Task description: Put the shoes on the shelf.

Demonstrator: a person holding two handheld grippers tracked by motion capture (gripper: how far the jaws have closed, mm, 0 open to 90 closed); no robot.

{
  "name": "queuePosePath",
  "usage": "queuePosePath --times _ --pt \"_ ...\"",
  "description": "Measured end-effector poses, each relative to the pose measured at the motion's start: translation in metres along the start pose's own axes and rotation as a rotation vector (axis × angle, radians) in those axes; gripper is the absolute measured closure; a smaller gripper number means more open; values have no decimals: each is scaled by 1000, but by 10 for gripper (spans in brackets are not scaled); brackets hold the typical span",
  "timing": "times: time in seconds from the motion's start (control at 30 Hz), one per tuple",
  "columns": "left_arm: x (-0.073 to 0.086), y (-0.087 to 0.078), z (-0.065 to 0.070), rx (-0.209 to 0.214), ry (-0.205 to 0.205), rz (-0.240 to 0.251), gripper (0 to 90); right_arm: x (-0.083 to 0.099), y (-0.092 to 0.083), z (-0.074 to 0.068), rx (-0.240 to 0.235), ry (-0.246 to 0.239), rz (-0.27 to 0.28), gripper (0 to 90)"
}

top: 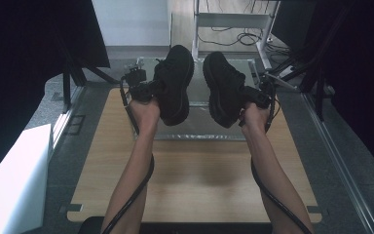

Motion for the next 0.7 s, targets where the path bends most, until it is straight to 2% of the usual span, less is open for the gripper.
queuePosePath --times 0.23,0.33,0.37,0.43,0.53,0.7 --pt "-6 20 3 -45 5 -28 786 -8 17 1 40 -4 -1 751" --pt "-15 27 9 -77 35 -27 786 -17 24 -2 81 -32 6 750" --pt "-15 27 9 -77 35 -27 786 -17 24 -2 81 -32 6 750" --pt "-21 33 12 -111 54 -42 785 -22 28 -3 114 -46 9 750" --pt "-25 39 14 -137 55 -54 782 -26 32 -3 144 -52 10 750" --pt "-26 51 16 -178 65 -80 778 -29 40 -7 206 -108 0 747"
Point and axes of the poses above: each handheld gripper's, and its own axes: y roughly forward along the jaws, x roughly out of its underside, z roughly to its right, the point moved 6 cm from there along y, roughly forward along the jaws, and after that the axes turned 4 degrees about -z, right-handed, at the moved point
